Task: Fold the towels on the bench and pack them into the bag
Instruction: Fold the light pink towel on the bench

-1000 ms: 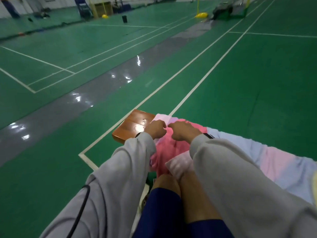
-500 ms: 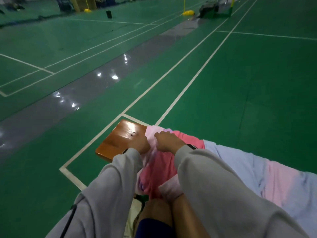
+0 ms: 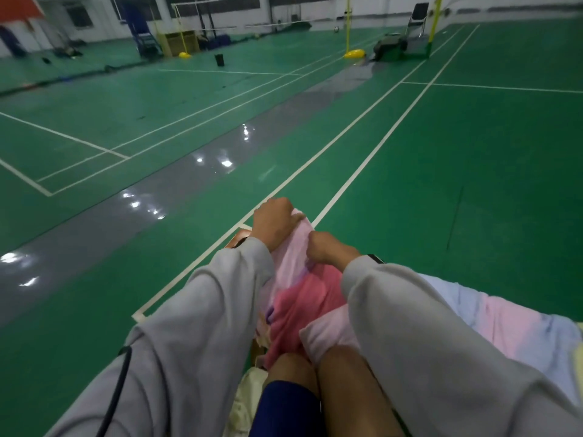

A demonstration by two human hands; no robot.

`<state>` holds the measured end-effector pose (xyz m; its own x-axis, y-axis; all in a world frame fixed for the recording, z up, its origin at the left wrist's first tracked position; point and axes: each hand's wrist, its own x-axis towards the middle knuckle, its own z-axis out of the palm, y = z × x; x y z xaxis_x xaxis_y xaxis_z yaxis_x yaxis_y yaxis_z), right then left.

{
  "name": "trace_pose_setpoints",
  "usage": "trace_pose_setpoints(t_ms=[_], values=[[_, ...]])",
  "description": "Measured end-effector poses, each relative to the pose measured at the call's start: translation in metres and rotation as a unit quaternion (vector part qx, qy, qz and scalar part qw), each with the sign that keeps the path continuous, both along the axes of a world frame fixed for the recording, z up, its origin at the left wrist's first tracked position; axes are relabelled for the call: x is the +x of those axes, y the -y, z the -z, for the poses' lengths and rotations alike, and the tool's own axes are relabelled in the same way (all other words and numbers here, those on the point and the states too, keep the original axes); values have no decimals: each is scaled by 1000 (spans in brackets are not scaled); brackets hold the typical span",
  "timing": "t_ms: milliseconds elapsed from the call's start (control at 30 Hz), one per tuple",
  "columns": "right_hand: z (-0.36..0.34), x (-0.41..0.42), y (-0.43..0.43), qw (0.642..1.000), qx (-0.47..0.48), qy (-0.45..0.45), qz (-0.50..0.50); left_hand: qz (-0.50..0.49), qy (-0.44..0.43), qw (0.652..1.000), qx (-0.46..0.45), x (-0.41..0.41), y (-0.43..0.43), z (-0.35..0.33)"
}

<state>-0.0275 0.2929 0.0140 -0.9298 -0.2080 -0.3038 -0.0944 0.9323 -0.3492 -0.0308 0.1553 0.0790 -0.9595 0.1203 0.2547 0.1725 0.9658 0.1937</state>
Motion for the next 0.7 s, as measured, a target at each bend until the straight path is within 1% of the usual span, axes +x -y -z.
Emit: trace_pose_setpoints(t_ms=[67,167,233,333,433,500,533,567,600,633,667,700], values=[[-9,10,-10,1000,-24,16,11,10,-12,999,-33,5,-6,-13],[-13,24,-22,999,-31,17,4,-3,0,1000,-19,5,-8,-22],[-13,29,-28,998,-54,10,-9,-13,22,999,20,3,-9,-21],[-15,34,-29,995,-93,19,0,-15,36,996,77,5,-16,-21],[-20,32,-24,998,-52,41,22,-17,9,992,127,5,-24,-36],[-26,32,-21,999,-12,45,21,-16,-12,979,201,4,-31,-57],[-29,31,-21,999,-4,44,17,-11,-22,967,252,3,-36,-72],[-28,28,-23,999,-8,45,23,-3,-32,948,316,2,-39,-88],[-28,26,-26,998,-29,47,40,10,-40,922,385,1,-43,-104],[-28,23,-28,995,-68,37,61,28,-39,889,455,1,-45,-121],[-28,23,-30,987,-128,28,91,48,-25,852,520,1,-46,-135],[-28,22,-32,967,-216,21,132,67,1,814,576,2,-47,-148]])
